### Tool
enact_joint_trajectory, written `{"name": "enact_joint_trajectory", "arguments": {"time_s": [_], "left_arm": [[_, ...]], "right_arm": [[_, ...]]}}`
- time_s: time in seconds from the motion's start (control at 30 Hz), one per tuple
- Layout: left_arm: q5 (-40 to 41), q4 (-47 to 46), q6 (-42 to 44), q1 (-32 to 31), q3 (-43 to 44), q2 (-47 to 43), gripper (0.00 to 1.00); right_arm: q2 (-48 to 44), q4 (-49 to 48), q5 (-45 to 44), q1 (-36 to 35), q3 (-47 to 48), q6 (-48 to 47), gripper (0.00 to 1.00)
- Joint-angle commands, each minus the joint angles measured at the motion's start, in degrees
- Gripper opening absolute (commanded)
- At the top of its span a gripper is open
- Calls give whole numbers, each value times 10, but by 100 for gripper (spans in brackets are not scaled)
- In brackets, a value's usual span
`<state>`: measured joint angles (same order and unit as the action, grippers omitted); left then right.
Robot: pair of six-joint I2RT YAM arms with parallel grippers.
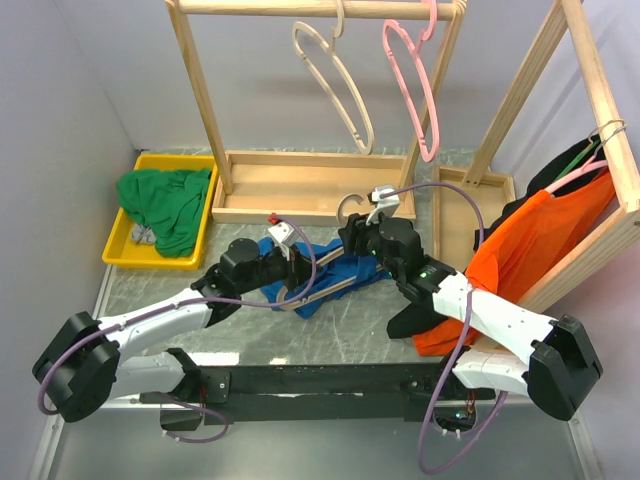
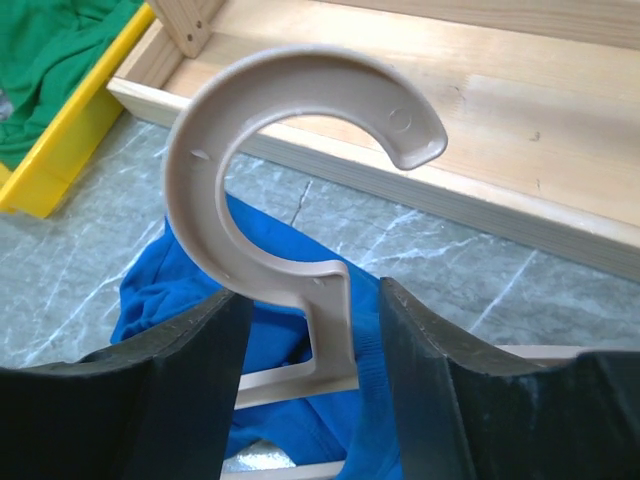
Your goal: Place the tank top on the hanger
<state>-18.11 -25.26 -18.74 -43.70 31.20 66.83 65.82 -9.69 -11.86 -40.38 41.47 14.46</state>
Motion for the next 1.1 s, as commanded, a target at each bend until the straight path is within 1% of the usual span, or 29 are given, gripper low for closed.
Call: {"name": "enact_joint_trajectory", "arguments": {"time_s": [0.0, 0.1, 0.27, 0.63, 0.77, 0.8, 0.87, 0.9, 0.93, 0.97, 1.0, 1.03, 1.07], "left_arm": [[-23, -22, 9, -2, 11, -35, 6], [-21, -11, 10, 2, 13, -40, 6], [-34, -2, 10, 9, 15, -49, 5], [-68, 4, 10, 9, 11, -58, 8], [-68, 11, 12, 9, 18, -49, 8], [-67, 11, 11, 9, 19, -47, 9], [-60, 11, 6, 9, 21, -43, 11], [-54, 11, 2, 10, 21, -43, 13], [-49, 11, -3, 11, 22, -40, 14], [-40, 10, -14, 13, 23, -37, 16], [-35, 7, -21, 14, 22, -35, 18], [-29, 3, -37, 16, 21, -32, 21], [-20, 4, -46, 21, 22, -29, 26]], "right_arm": [[-18, -51, 2, -4, -8, -5, 57], [-40, -74, 3, -8, -31, -4, 58], [-52, -83, -1, -10, -45, -1, 58], [-33, -104, -12, -9, -40, -11, 58], [-31, -108, -11, -11, -44, -8, 55], [-30, -108, -13, -12, -44, -9, 46], [-30, -110, -19, -13, -46, -12, 35], [-30, -109, -22, -15, -46, -12, 21], [-31, -110, -23, -15, -47, -13, 15], [-30, -110, -26, -15, -47, -14, 11], [-31, -110, -33, -17, -47, -14, 1], [-30, -111, -38, -19, -48, -15, 0], [-29, -111, -41, -20, -48, -15, 0]]}}
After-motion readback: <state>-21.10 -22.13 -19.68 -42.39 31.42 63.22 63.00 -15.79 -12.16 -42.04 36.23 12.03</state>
